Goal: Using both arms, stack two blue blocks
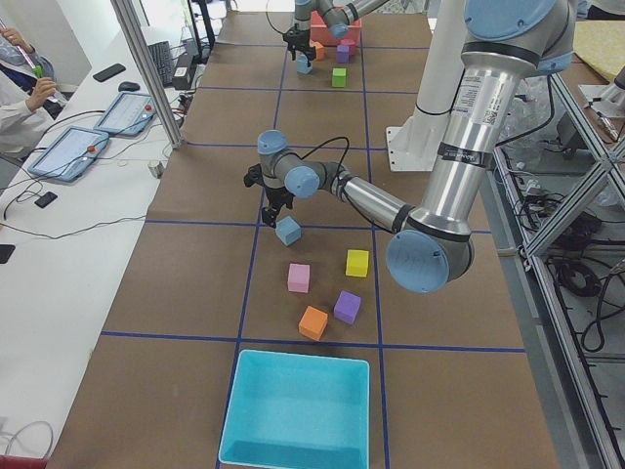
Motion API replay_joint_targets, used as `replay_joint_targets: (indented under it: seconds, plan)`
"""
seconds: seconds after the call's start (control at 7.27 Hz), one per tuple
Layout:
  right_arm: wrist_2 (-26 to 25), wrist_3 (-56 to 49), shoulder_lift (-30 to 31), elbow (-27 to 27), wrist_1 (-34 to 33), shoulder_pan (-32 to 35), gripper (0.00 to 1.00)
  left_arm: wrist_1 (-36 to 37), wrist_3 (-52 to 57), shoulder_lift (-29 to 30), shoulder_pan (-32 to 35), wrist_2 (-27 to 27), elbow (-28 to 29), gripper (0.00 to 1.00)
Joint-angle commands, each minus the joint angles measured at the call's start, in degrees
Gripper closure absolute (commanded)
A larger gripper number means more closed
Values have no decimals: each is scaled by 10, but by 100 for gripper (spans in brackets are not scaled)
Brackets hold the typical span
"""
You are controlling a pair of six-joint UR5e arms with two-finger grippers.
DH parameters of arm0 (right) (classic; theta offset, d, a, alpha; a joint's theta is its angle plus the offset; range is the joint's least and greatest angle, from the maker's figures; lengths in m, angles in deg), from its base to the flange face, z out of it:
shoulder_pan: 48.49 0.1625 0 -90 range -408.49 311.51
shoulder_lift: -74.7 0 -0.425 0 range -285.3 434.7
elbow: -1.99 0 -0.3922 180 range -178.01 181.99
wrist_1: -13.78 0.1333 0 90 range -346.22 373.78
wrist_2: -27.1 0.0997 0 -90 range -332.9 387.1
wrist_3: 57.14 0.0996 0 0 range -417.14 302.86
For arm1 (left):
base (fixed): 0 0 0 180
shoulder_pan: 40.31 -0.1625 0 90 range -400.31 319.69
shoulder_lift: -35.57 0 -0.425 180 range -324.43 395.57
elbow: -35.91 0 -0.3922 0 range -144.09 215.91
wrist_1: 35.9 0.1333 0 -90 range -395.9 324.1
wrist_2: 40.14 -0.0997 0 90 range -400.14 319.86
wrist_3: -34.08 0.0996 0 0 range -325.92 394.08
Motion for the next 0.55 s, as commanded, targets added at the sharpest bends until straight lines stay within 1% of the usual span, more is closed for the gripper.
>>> replay_joint_targets:
  seconds: [0.0,0.14,0.41]
  plan:
    - [-18,0,3,1,0,-7,9,-9,2,-3,0,-30,2,1]
    - [-19,0,3,1,0,-8,9,-36,2,-3,-1,-39,12,1]
    - [-18,0,4,1,-1,-8,8,-41,1,-6,-2,-39,16,1]
